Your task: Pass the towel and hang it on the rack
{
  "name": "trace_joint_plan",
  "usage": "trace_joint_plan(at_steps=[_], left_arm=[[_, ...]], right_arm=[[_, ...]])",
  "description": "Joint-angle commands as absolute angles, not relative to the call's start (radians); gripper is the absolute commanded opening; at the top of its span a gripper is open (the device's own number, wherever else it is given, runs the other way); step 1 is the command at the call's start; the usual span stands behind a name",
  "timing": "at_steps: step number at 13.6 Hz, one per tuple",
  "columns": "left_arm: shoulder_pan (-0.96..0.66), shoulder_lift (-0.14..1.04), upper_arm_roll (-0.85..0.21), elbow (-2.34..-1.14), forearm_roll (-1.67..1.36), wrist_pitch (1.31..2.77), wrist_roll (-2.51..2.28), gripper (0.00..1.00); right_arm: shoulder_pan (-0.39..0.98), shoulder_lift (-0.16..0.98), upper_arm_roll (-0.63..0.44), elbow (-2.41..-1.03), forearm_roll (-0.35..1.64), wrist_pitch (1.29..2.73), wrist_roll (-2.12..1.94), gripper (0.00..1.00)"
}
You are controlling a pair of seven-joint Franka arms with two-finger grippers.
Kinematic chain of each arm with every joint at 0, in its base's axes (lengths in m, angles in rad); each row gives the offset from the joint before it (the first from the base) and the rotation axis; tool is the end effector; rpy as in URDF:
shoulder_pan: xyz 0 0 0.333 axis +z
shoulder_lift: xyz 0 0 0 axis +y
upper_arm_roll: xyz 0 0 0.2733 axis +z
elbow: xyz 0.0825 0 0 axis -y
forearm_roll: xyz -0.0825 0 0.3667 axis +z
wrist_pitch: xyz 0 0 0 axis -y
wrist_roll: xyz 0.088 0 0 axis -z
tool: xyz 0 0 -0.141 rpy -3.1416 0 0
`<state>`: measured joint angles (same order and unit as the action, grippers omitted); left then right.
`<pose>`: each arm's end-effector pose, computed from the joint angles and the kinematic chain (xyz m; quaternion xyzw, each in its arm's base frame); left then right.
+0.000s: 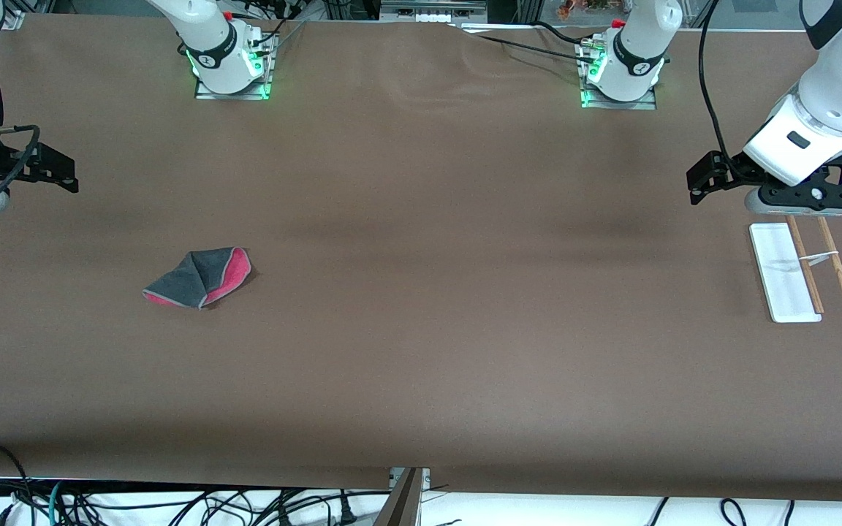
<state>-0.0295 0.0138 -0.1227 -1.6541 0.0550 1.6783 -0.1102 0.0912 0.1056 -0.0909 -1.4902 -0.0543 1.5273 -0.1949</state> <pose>0.5435 -0.0758 0.5119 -0.9994 0.0238 -0.0087 0.0256 0.5576 -0.0056 0.5232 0.9942 0.0972 -0.0369 0.0285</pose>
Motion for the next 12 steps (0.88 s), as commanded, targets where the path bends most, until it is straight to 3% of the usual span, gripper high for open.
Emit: trace_joint_plan(at_steps=[1, 12], left_arm=[[-0.029, 0.014, -0.121, -1.632, 0.048, 1.643, -0.112, 1.00], [-0.026, 0.014, -0.118, -1.628, 0.046, 1.623, -0.110, 1.00]], right_arm=[[0.081, 0.101, -0.081, -1.483, -0.057, 1.526, -0.181, 1.00], [0.083, 0.107, -0.081, -1.482, -0.058, 1.534, -0.184, 1.00]])
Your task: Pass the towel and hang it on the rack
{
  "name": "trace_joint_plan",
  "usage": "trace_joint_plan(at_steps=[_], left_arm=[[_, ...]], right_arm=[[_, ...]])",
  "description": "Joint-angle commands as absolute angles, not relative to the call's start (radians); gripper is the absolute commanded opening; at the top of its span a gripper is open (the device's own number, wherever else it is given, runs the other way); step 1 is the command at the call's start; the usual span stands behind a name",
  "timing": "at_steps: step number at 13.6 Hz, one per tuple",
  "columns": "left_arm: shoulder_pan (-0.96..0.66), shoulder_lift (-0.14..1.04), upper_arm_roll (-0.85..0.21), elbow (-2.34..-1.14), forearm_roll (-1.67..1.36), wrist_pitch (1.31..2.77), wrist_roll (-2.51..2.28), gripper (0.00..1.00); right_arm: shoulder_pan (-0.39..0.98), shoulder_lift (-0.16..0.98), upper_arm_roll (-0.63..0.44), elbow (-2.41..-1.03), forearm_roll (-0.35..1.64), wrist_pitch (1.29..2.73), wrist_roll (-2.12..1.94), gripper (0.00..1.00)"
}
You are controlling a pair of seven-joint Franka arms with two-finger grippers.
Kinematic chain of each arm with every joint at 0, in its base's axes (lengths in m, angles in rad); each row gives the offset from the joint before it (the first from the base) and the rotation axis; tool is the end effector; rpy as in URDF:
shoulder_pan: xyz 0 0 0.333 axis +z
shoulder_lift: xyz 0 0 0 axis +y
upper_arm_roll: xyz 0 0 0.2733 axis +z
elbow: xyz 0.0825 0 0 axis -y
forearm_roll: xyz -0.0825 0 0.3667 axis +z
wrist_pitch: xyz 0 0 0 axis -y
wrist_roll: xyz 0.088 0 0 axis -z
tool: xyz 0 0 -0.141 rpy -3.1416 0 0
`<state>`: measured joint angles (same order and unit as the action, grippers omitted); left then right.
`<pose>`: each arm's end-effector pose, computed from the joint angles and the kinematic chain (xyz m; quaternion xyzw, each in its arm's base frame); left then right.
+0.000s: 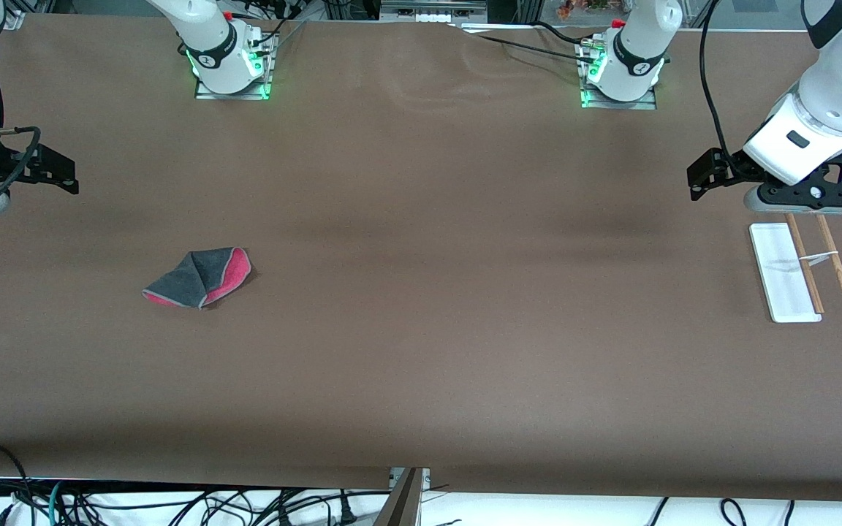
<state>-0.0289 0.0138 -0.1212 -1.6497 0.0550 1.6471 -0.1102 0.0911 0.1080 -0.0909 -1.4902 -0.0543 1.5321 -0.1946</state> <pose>0.5397 -0.0739 0.5112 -0.9994 0.0223 0.0046 0.0274 0.5587 -0.0056 0.5223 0.9942 0.0971 -0.0358 0.0287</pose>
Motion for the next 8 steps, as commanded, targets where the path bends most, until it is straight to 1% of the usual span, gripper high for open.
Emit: trace_joint_plan(at_steps=[1, 5, 7, 8], left_arm=[[-0.026, 0.014, -0.120, -1.628, 0.046, 1.623, -0.110, 1.00], [-0.031, 0.012, -0.124, -1.628, 0.046, 1.615, -0.118, 1.00], [-0.032, 0.014, -0.124, -1.626, 0.046, 1.615, -0.114, 1.00], [-0.031, 0.012, -0.124, -1.626, 0.046, 1.615, -0.114, 1.00]], right_arm=[[0.084, 0.107, -0.080, -1.482, -0.058, 1.534, -0.189, 1.00], [0.101, 0.112, -0.075, -1.483, -0.057, 1.542, -0.193, 1.00], [0.121, 0.136, -0.075, -1.483, -0.058, 1.546, -0.193, 1.00], [0.135, 0.167, -0.075, -1.483, -0.063, 1.549, -0.193, 1.00]])
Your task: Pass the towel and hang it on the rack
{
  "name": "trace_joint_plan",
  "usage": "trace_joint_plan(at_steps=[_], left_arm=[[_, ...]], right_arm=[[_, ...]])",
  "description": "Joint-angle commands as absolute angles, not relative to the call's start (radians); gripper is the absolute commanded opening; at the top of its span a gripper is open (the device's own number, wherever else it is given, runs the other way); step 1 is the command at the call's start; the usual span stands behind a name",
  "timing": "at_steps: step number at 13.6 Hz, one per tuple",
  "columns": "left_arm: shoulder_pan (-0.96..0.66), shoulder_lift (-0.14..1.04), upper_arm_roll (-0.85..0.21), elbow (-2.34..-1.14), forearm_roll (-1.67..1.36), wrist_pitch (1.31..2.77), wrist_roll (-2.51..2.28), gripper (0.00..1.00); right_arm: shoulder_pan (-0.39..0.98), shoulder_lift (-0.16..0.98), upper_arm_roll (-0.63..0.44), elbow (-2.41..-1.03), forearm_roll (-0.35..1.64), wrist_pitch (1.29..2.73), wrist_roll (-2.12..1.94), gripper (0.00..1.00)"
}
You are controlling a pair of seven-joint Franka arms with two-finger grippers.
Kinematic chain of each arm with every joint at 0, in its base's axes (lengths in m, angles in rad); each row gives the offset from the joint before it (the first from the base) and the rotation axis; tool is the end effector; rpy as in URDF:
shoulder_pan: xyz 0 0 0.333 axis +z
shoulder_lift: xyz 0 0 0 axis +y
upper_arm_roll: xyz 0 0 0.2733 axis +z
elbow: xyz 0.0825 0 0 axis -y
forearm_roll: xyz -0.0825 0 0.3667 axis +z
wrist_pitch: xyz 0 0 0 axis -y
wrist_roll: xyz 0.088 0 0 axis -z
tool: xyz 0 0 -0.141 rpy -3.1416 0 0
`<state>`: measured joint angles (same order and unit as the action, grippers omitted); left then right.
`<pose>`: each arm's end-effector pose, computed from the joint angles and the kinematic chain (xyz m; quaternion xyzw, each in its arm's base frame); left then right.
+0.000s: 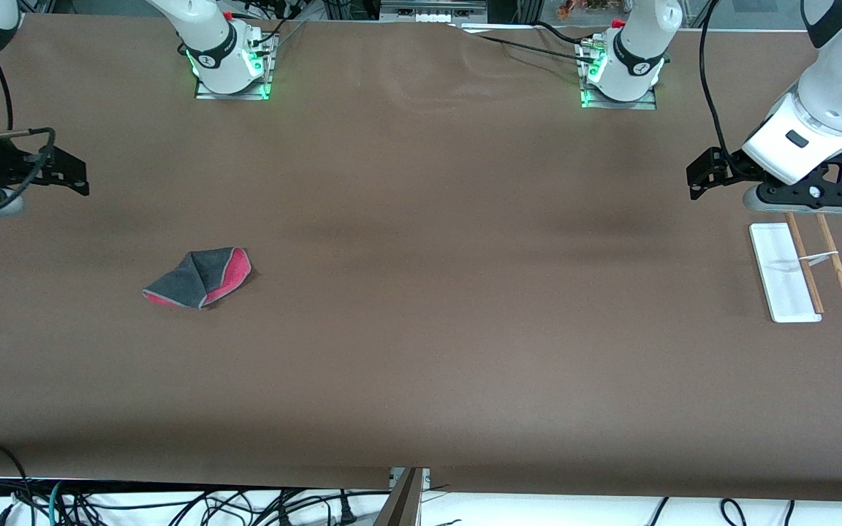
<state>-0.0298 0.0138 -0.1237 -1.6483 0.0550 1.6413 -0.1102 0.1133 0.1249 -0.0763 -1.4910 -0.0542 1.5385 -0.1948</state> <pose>0.5388 -0.0756 0.5113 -0.9993 0.0239 0.0068 0.0277 0.5626 0.0151 0.5129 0.9920 0.1158 -0.0409 0.0287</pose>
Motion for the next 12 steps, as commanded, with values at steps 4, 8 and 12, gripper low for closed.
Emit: trace_joint_plan(at_steps=[4, 8, 12], left_arm=[[-0.031, 0.011, -0.124, -1.626, 0.046, 1.595, -0.118, 1.00], [-0.031, 0.012, -0.123, -1.626, 0.046, 1.597, -0.118, 1.00], [-0.029, 0.012, -0.121, -1.626, 0.046, 1.595, -0.118, 1.00]], right_arm=[[0.159, 0.242, -0.075, -1.483, -0.055, 1.615, -0.193, 1.00], [0.239, 0.322, -0.075, -1.483, -0.060, 1.695, -0.187, 1.00], [0.270, 0.434, -0.075, -1.483, -0.025, 1.819, -0.041, 1.00]])
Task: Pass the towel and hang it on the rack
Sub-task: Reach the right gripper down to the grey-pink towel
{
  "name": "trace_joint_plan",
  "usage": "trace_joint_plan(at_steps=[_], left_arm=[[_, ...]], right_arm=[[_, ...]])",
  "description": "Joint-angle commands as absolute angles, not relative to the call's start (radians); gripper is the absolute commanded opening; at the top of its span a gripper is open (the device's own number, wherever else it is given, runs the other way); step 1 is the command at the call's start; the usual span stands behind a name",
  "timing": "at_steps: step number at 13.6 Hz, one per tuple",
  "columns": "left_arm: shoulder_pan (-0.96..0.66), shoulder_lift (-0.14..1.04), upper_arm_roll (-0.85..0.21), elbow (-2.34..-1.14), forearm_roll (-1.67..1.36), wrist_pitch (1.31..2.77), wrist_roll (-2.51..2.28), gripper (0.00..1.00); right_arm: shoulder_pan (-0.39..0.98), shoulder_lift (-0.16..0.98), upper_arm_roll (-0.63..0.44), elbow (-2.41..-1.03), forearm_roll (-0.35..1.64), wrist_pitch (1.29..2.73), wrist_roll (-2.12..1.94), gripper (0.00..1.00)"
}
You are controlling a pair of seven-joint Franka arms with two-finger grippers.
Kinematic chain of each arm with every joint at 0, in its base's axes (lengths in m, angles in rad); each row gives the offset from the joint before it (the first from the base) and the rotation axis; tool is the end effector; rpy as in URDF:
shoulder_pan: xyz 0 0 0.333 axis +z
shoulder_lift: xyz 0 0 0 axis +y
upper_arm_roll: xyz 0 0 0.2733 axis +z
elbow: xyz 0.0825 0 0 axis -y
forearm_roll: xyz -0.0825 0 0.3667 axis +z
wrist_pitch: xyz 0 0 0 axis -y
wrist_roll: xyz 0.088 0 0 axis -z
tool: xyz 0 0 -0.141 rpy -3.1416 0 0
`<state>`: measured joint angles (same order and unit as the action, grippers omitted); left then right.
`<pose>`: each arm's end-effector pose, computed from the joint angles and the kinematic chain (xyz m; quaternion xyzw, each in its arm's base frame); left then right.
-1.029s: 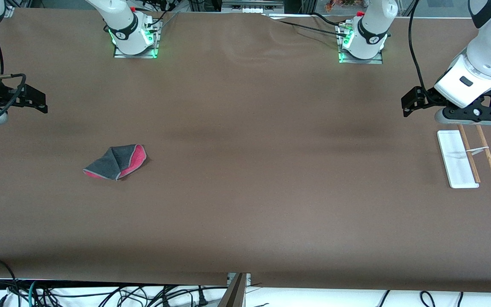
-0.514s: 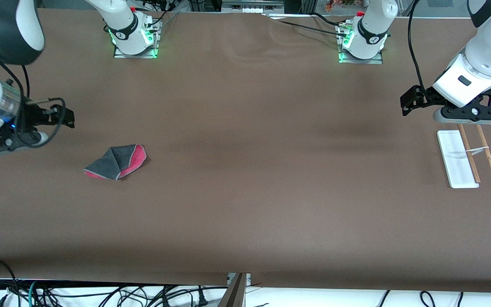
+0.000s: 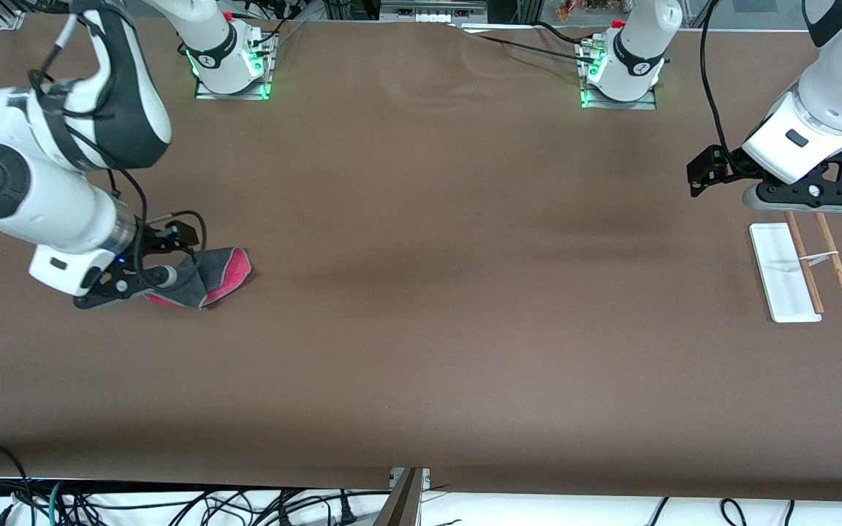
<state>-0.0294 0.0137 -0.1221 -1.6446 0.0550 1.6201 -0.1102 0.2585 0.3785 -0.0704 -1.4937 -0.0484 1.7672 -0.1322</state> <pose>0.5363 -0.0740 0.5113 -0.9992 0.0225 0.0154 0.0289 0.6143 0.1153 0.3777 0.9839 0.1668 -0.0510 0.0380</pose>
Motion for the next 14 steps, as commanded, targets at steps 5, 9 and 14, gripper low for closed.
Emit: trace_joint_plan(at_steps=[5, 9, 14], left_arm=[[-0.031, 0.012, -0.123, -1.626, 0.046, 1.595, -0.118, 1.00], [-0.029, 0.012, -0.121, -1.626, 0.046, 1.595, -0.118, 1.00], [-0.029, 0.012, -0.121, -1.626, 0.046, 1.595, -0.118, 1.00]], right_arm=[[0.271, 0.570, -0.075, -1.537, 0.017, 1.997, 0.107, 1.00], [0.272, 0.600, -0.075, -1.618, 0.017, 2.065, 0.238, 1.00], [0.272, 0.598, -0.046, -1.758, 0.017, 2.199, 0.287, 1.00]])
